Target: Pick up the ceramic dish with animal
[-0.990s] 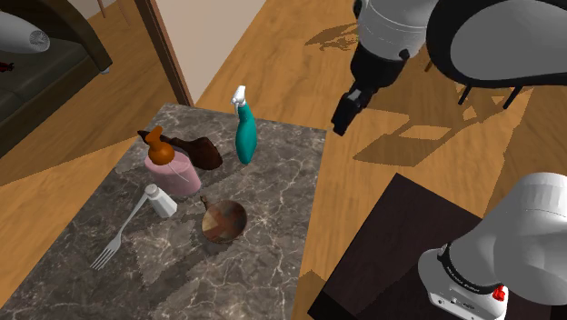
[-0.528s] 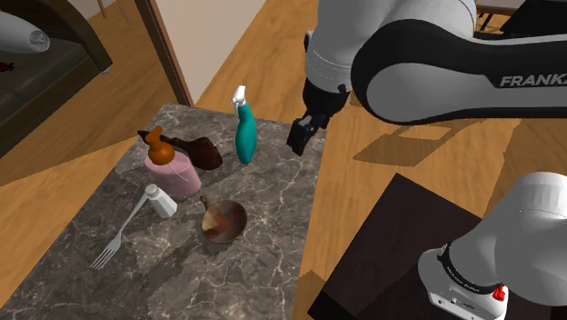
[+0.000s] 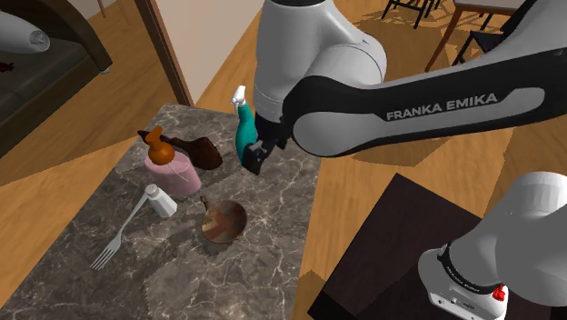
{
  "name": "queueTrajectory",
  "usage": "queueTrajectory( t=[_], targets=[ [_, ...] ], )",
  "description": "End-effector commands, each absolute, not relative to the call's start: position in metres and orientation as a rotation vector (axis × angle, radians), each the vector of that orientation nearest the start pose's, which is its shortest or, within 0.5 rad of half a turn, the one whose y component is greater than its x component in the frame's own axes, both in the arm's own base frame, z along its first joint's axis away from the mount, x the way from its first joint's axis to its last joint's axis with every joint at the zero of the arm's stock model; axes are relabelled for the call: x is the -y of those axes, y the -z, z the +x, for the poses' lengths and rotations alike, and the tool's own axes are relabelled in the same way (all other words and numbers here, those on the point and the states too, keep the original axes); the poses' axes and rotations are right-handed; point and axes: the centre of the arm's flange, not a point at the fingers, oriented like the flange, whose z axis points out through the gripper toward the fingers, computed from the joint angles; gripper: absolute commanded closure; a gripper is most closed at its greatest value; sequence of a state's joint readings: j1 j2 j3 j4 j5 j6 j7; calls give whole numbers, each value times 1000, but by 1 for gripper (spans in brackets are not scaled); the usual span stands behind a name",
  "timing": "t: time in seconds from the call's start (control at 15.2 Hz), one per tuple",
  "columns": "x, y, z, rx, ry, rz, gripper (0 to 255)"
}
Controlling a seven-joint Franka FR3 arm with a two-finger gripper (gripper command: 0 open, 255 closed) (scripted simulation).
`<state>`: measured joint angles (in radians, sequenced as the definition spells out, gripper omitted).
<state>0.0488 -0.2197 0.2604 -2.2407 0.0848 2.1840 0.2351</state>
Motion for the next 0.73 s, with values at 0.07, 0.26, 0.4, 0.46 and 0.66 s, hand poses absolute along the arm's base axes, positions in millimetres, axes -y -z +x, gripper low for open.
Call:
queueTrajectory(
  t=[0.07, 0.26, 0.4, 0.46, 0.66],
  targets=[
    [-184, -453, 495, 47, 229, -3056, 0],
    [-208, -434, 517, 51, 232, -3039, 0],
    [-224, -421, 532, 53, 233, -3028, 0],
    [-232, -415, 540, 54, 234, -3022, 0],
    [-256, -397, 562, 58, 237, -3005, 0]
  ],
)
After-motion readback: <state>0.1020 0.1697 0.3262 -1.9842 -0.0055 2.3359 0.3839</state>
